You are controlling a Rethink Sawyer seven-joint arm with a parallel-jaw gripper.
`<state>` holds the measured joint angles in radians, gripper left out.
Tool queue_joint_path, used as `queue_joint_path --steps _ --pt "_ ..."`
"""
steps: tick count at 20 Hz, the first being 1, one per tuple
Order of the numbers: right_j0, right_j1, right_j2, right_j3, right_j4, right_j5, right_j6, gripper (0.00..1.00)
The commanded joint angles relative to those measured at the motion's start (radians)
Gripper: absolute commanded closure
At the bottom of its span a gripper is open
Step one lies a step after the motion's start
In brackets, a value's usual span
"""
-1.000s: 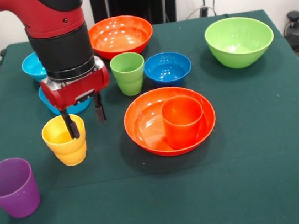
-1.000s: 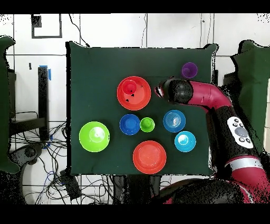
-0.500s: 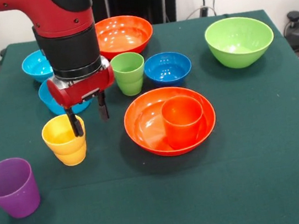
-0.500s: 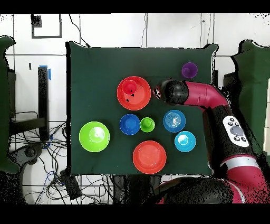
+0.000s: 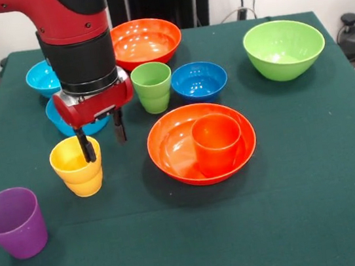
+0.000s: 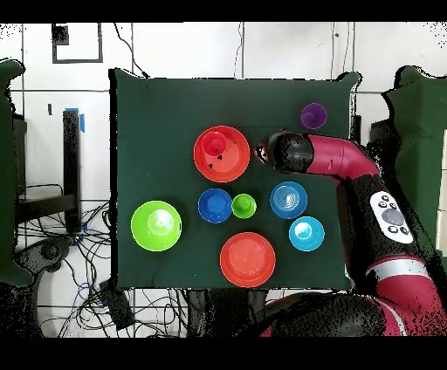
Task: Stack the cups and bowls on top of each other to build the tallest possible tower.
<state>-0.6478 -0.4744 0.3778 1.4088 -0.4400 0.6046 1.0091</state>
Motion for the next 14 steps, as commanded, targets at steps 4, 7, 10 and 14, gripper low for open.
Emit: queue_joint_path --steps 4,7,10,14 --pt "0.031 0.026 -0.035 -0.045 -0.069 0.028 0.028 0.0" --pt "0.045 0.025 -0.07 -0.062 -0.069 0.054 0.056 0.0" --pt "0.05 0.021 -0.094 -0.066 -0.069 0.058 0.068 0.0" --pt "0.05 0.016 -0.111 -0.055 -0.063 0.063 0.059 0.0"
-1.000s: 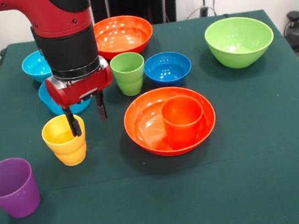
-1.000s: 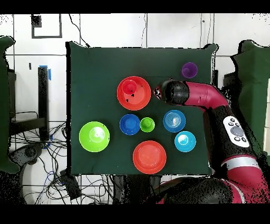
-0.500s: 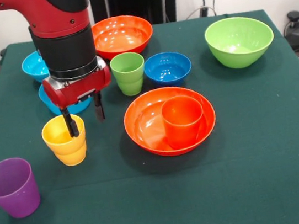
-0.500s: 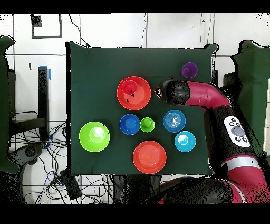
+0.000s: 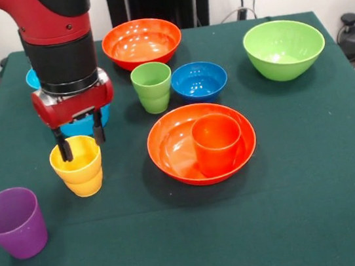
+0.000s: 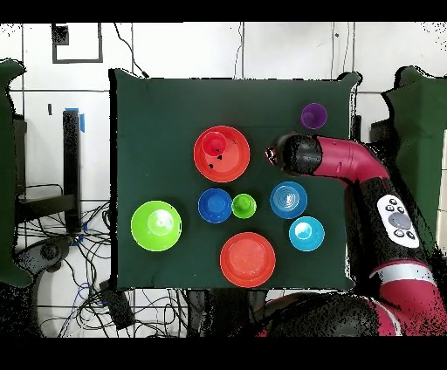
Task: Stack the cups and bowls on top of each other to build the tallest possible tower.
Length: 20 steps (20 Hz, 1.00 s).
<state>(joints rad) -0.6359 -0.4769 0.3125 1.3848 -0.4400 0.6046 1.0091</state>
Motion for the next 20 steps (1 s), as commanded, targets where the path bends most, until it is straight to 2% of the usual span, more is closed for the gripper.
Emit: queue_joint_path --steps 1,12,20 --pt "0.039 0.017 -0.052 -0.027 -0.061 0.066 0.06 0.0" --pt "0.039 0.002 -0.061 0.036 -0.041 0.025 0.06 0.0" --pt "0.006 -0.003 -0.009 0.083 -0.012 0.02 0.021 0.0"
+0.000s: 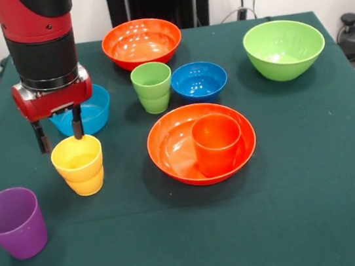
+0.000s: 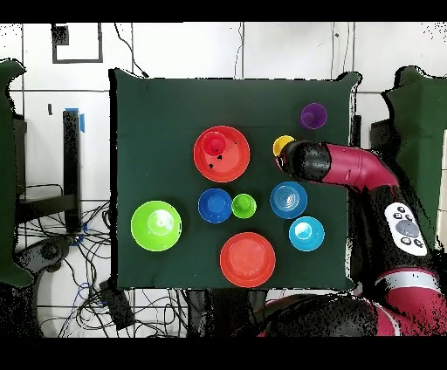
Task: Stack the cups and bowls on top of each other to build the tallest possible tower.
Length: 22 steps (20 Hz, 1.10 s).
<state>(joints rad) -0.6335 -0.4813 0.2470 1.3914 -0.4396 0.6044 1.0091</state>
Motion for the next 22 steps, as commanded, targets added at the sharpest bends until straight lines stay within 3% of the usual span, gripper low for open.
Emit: queue_joint_path --steps 1,15,22 --pt "-0.004 0.002 0.066 0.084 -0.005 0.019 0.018 0.0" --pt "-0.054 0.012 0.15 0.083 0.013 -0.027 -0.004 0.0" --pt "-0.076 0.025 0.223 0.052 -0.017 -0.098 -0.045 0.0"
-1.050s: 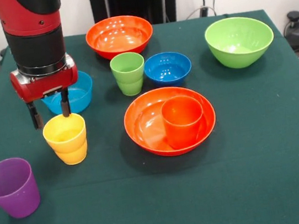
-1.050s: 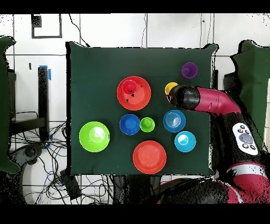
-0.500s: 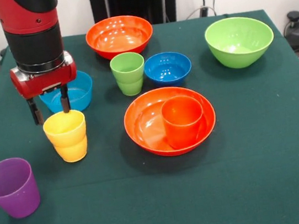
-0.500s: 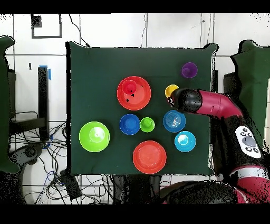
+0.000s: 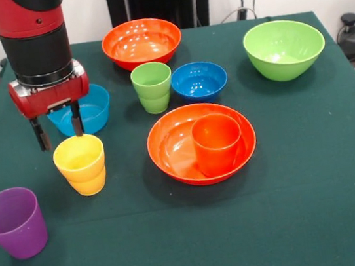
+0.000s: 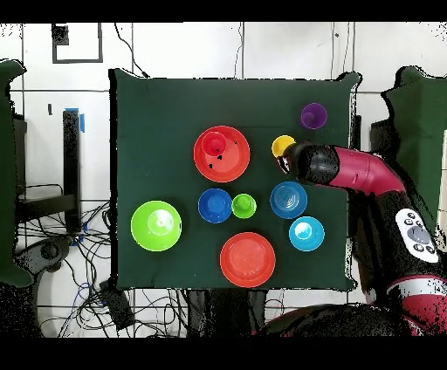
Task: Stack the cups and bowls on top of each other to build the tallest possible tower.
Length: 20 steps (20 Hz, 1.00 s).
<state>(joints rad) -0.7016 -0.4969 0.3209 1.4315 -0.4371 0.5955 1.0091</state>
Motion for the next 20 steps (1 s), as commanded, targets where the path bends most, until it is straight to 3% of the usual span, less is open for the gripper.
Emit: queue_joint_path --steps 1,8,15,20 --pt "-0.011 0.043 0.156 0.009 -0.022 -0.092 -0.047 0.0" --pt "-0.012 0.057 0.166 0.002 -0.04 -0.127 -0.016 0.0" --pt "0.057 0.038 0.058 -0.042 -0.104 -0.153 0.051 0.0" --pt "0.08 0.039 0.012 -0.062 -0.102 -0.158 0.069 0.0"
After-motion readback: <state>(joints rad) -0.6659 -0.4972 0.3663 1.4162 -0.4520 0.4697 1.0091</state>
